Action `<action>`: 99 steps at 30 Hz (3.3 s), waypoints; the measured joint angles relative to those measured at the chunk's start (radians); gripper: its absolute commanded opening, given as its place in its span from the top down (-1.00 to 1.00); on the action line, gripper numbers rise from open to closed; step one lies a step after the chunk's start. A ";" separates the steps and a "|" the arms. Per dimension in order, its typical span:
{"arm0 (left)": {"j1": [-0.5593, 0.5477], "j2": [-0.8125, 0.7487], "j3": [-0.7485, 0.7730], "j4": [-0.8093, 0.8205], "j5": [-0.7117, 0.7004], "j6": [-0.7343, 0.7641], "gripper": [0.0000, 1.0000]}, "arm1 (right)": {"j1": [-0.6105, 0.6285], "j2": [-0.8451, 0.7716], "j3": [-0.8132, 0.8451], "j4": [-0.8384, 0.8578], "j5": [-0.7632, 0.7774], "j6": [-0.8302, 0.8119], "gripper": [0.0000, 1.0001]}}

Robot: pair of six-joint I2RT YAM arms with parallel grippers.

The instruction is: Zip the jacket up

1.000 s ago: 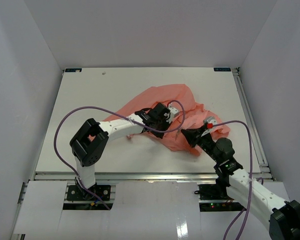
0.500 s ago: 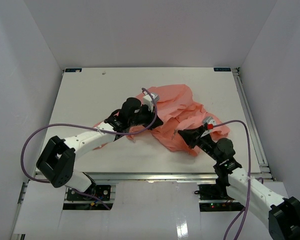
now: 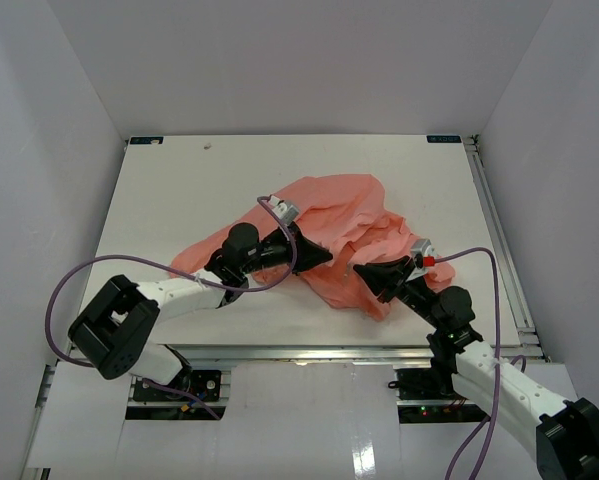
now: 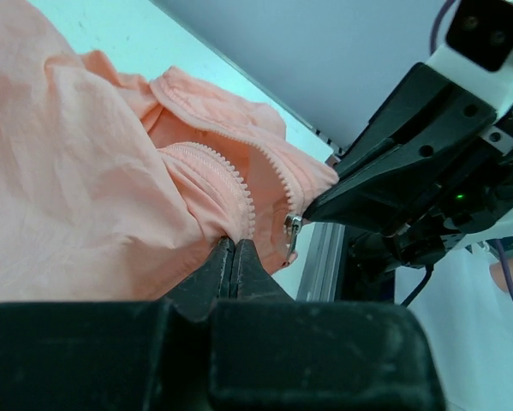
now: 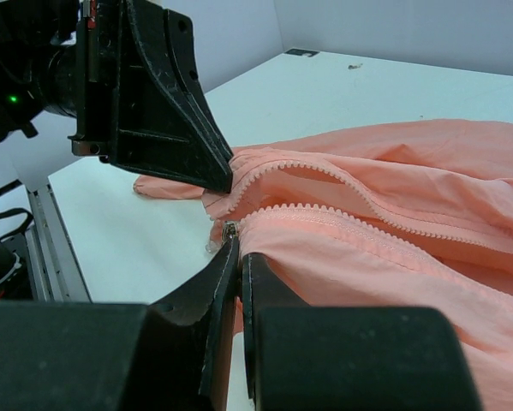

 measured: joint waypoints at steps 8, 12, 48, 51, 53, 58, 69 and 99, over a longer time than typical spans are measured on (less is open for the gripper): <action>0.000 0.011 -0.062 0.322 0.043 -0.084 1.00 | 0.000 0.006 0.000 0.057 -0.041 0.056 0.84; 0.000 0.046 -0.062 0.432 0.058 -0.118 1.00 | 0.000 0.020 0.000 0.093 -0.060 0.080 0.84; -0.022 0.149 -0.060 0.541 0.035 -0.182 1.00 | 0.000 0.089 0.000 0.242 -0.102 0.179 0.85; -0.022 0.149 -0.060 0.541 0.031 -0.191 1.00 | 0.000 0.088 0.000 0.245 -0.102 0.179 0.84; -0.022 0.149 -0.060 0.541 0.028 -0.196 1.00 | 0.000 0.085 0.000 0.246 -0.102 0.180 0.84; -0.023 0.149 -0.060 0.541 0.015 -0.207 1.00 | 0.000 0.081 0.000 0.245 -0.106 0.179 0.85; -0.023 0.147 -0.057 0.541 -0.010 -0.213 1.00 | 0.000 0.085 0.000 0.246 -0.109 0.180 0.85; -0.028 0.137 -0.055 0.542 -0.015 -0.252 1.00 | 0.000 0.128 0.000 0.255 -0.104 0.204 0.85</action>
